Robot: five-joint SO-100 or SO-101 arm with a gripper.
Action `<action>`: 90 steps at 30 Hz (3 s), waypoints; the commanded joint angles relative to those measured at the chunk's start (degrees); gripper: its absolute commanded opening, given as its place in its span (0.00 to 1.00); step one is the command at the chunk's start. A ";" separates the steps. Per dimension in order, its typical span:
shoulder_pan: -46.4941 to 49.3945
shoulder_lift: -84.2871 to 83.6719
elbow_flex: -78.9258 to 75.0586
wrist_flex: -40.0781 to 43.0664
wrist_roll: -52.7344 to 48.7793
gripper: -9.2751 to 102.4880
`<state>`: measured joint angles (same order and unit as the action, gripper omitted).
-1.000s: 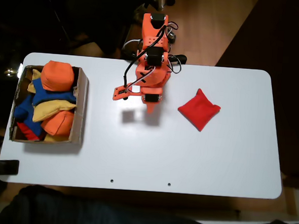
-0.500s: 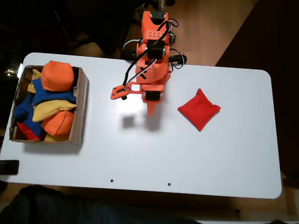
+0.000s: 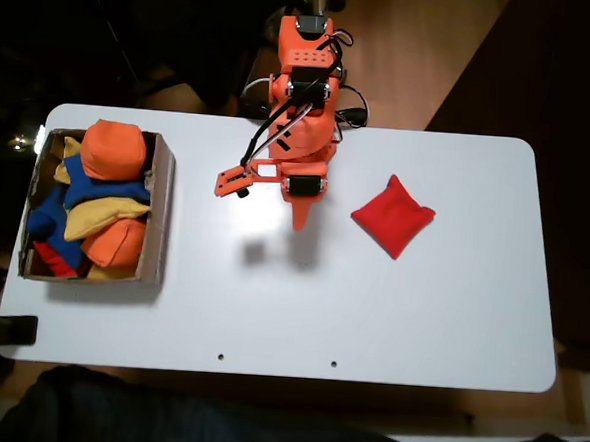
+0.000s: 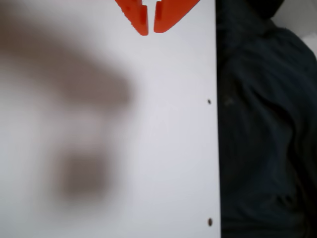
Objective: Grasp a bag and put it in the box.
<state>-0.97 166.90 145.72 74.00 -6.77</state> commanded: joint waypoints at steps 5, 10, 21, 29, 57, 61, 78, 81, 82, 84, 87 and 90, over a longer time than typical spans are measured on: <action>-0.70 -5.62 -9.40 1.58 -0.44 0.08; -0.44 -9.58 -13.80 2.55 -0.53 0.08; 0.09 -16.17 -22.41 4.75 -0.53 0.08; -0.09 -20.13 -29.79 8.09 -0.53 0.08; -1.05 -33.22 -49.66 11.60 -0.53 0.09; -1.23 -35.86 -52.29 11.60 -0.62 0.09; -8.70 -43.86 -53.88 11.78 -3.60 0.08; -11.60 -44.91 -53.61 11.87 -3.60 0.08; -12.66 -45.26 -53.53 11.95 -3.60 0.08; -15.03 -46.05 -53.35 12.30 -3.60 0.08; -18.63 -46.85 -53.00 12.48 -3.60 0.08; -21.80 -47.64 -52.91 12.57 -3.60 0.08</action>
<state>-20.39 119.36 94.39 86.31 -10.20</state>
